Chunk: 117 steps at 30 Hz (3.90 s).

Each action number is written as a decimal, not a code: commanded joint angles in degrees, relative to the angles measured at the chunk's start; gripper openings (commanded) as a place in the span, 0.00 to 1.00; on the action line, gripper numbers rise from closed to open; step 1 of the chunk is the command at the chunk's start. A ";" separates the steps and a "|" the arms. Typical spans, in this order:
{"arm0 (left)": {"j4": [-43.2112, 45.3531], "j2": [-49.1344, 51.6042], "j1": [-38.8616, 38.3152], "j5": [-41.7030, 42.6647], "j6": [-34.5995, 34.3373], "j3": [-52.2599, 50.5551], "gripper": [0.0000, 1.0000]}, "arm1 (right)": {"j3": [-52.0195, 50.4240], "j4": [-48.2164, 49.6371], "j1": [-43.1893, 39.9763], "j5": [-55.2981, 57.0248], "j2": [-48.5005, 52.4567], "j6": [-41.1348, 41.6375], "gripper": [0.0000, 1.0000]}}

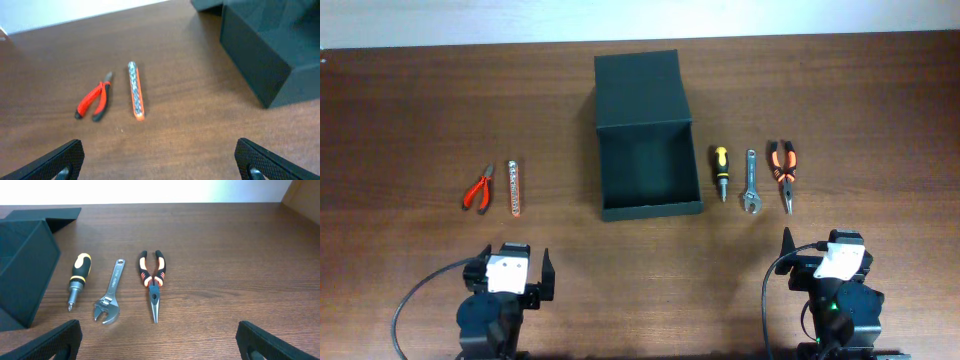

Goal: Pack container

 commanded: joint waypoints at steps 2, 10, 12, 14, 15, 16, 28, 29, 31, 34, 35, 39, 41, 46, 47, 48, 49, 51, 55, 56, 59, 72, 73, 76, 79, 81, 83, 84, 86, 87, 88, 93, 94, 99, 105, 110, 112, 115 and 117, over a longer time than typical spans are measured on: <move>3.82 -0.61 -0.28 4.61 -0.52 -0.37 0.99 | -0.33 -0.37 -0.48 -2.03 -0.55 0.68 0.99; 6.45 0.11 -0.28 7.98 -10.10 4.81 0.99 | 1.05 0.57 -0.48 -12.85 -0.55 0.63 0.99; 5.99 1.84 -0.28 7.93 -11.50 8.46 0.99 | 3.48 0.57 -0.46 -13.88 -0.48 0.63 0.99; 5.60 5.07 -0.28 7.76 -11.47 12.90 0.99 | 7.06 0.52 -0.48 -13.90 0.02 0.52 0.99; 5.25 7.30 -0.28 7.74 -11.50 15.17 0.99 | 8.94 0.50 -0.48 -13.88 0.68 0.04 0.99; 4.48 10.01 -0.28 7.82 -11.52 17.53 0.99 | 11.21 0.04 -0.48 -13.55 1.88 -0.24 0.99; -13.05 53.24 -0.28 8.39 -7.98 49.88 0.99 | 44.65 -21.31 -0.48 -10.54 39.39 -7.96 0.99; -14.34 56.19 -0.28 8.41 -7.98 52.35 0.99 | 47.54 -22.34 -0.48 -11.37 42.49 -7.91 0.99; -17.40 61.94 -0.28 8.61 -7.98 57.64 0.99 | 53.51 -27.12 -0.48 -15.41 47.91 -6.54 0.99; -20.63 69.16 -0.22 9.53 -7.98 64.52 0.99 | 60.78 -35.76 -0.48 -20.26 54.66 -5.79 0.99; -21.11 71.21 -0.15 9.97 -7.98 66.40 0.99 | 62.40 -37.13 -0.48 -21.31 56.46 -5.79 0.99; -21.81 76.67 1.25 12.74 -7.96 71.21 0.99 | 68.78 -42.05 -0.48 -23.28 63.93 -5.73 0.99; -21.77 78.03 2.58 13.33 -7.98 72.11 0.99 | 71.93 -44.06 -0.50 -21.62 67.78 -3.89 0.99; -21.40 78.77 6.03 13.20 -7.89 72.15 0.99 | 79.54 -45.88 -0.48 -22.38 76.54 -2.34 0.99; -21.31 78.77 6.45 12.96 -7.69 72.15 0.99 | 80.26 -45.64 -0.48 -22.38 77.53 -2.40 0.99; -21.24 78.75 6.91 12.50 -7.13 72.15 0.99 | 80.74 -44.85 -0.52 -22.12 78.38 -3.02 0.99; -21.22 78.75 7.32 11.56 -6.62 72.15 0.99 | 80.87 -43.93 -0.66 -21.35 79.14 -2.95 0.99; -21.24 78.77 7.74 9.07 -6.62 72.13 0.99 | 80.87 -42.75 -1.62 -18.03 80.89 -0.50 0.99; -21.27 78.77 7.72 6.78 -6.64 72.13 0.99 | 80.87 -42.75 -5.14 -12.52 85.88 3.67 1.00; -21.27 78.77 7.72 6.78 -6.64 72.13 0.99 | 80.87 -42.71 -6.08 -12.55 87.32 3.69 1.00; -21.27 78.77 7.72 6.78 -6.64 72.13 0.99 | 80.87 -42.05 -8.72 -12.57 92.50 3.65 1.00; -21.27 78.77 7.72 6.78 -6.64 72.13 0.99 | 80.87 -29.81 -9.86 -11.43 110.42 3.23 1.00; -21.27 78.77 7.72 6.78 -6.64 72.13 0.99 | 80.87 -28.74 -9.86 -10.93 111.32 3.23 1.00; -21.27 78.77 7.72 6.78 -6.64 72.13 0.99 | 80.87 -26.60 -9.86 -9.73 114.20 3.21 1.00; -21.27 78.75 7.72 6.78 -6.64 72.13 0.99 | 80.87 -26.16 -9.81 -9.73 116.08 2.82 1.00; -21.27 78.77 7.72 6.78 -6.64 72.13 0.99 | 80.87 -25.79 -9.81 -9.70 117.28 1.64 0.99; -21.27 78.77 7.72 6.78 -6.64 72.13 0.99 | 80.85 -25.46 -9.81 -9.33 118.49 0.74 0.98; -21.27 78.75 7.72 6.78 -6.64 72.13 0.99 | 80.85 -25.31 -9.81 -9.31 118.81 0.46 0.96; -21.27 78.77 7.72 6.78 -6.64 72.13 0.99 | 80.85 -24.87 -9.81 -9.31 119.40 0.42 0.95; -21.27 78.77 7.72 6.78 -6.64 72.13 0.99 | 80.85 -24.68 -9.81 -9.29 119.56 0.39 0.95; -21.27 78.75 7.72 6.78 -6.64 72.13 0.99 | 80.85 -24.52 -9.79 -9.29 119.60 0.39 0.95; -21.27 78.77 7.72 6.78 -6.64 72.13 0.99 | 80.81 -24.00 -9.75 -9.03 119.95 -0.28 0.95; -21.27 78.77 7.72 6.78 -6.64 72.13 0.99 | 80.81 -23.58 -9.75 -9.03 120.24 -0.44 0.95; -21.27 78.75 7.72 6.78 -6.64 72.13 0.99 | 80.72 -23.23 -9.75 -9.07 121.81 -0.42 0.93; -21.27 78.77 7.72 6.78 -6.64 72.13 0.99 | 80.70 -23.17 -9.75 -9.07 122.64 -0.44 0.89; -21.27 78.77 7.72 6.78 -6.64 72.13 0.99 | 80.70 -23.17 -9.75 -9.07 122.64 -0.44 0.86; -21.27 78.77 7.72 6.78 -6.64 72.13 0.99 | 80.70 -23.17 -9.75 -9.05 122.64 -0.44 0.80; -21.27 78.77 7.72 6.78 -6.64 72.13 0.99 | 80.70 -23.21 -9.75 -9.05 122.64 -0.42 0.74; -21.27 78.77 7.72 6.78 -6.64 72.13 0.99 | 80.70 -23.32 -9.75 -9.07 122.66 -0.42 0.70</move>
